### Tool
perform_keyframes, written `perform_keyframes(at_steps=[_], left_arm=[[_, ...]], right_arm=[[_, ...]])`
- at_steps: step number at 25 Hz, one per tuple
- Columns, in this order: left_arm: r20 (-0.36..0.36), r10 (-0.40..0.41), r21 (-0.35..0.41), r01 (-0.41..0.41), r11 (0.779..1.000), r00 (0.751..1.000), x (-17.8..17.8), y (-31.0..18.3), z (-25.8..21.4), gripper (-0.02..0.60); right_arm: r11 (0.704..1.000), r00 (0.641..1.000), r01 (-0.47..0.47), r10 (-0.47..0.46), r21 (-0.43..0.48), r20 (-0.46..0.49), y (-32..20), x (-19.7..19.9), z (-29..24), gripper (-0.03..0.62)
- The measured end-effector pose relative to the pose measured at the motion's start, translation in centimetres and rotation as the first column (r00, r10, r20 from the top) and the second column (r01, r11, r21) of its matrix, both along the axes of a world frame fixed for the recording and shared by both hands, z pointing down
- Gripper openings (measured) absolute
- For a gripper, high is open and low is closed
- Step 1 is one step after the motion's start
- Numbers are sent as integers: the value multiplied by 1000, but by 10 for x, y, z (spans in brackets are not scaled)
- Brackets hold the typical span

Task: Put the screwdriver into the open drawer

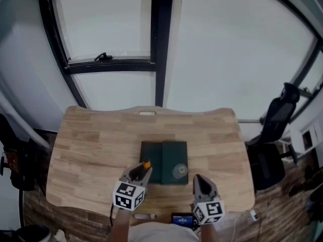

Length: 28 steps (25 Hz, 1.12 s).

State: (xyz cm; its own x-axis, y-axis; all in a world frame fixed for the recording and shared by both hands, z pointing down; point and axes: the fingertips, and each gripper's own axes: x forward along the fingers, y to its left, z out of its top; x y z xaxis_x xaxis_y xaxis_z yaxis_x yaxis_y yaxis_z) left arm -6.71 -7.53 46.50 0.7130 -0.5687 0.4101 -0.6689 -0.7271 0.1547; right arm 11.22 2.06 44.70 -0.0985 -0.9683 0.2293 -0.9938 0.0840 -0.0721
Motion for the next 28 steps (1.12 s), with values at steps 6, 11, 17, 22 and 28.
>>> perform_keyframes(at_steps=[6,11,17,22,28], left_arm=[[20,6,-9,-5,1000,1000,5,-7,5,104],[33,2,-29,-1,1000,999,1,-12,14,104],[40,1,-53,1,999,999,2,-15,23,104],[60,-2,-72,7,997,998,0,-16,37,104],[79,3,-103,5,995,997,1,-21,52,104]], right_arm=[[1000,1000,6,-5,-14,9,-9,2,7,-3],[1000,1000,10,-10,-23,10,-15,2,11,-3],[999,1000,11,-10,-42,14,-18,5,17,-3],[998,1000,9,-8,-59,17,-19,7,25,-3],[996,1000,11,-8,-84,28,-23,7,36,-3]])
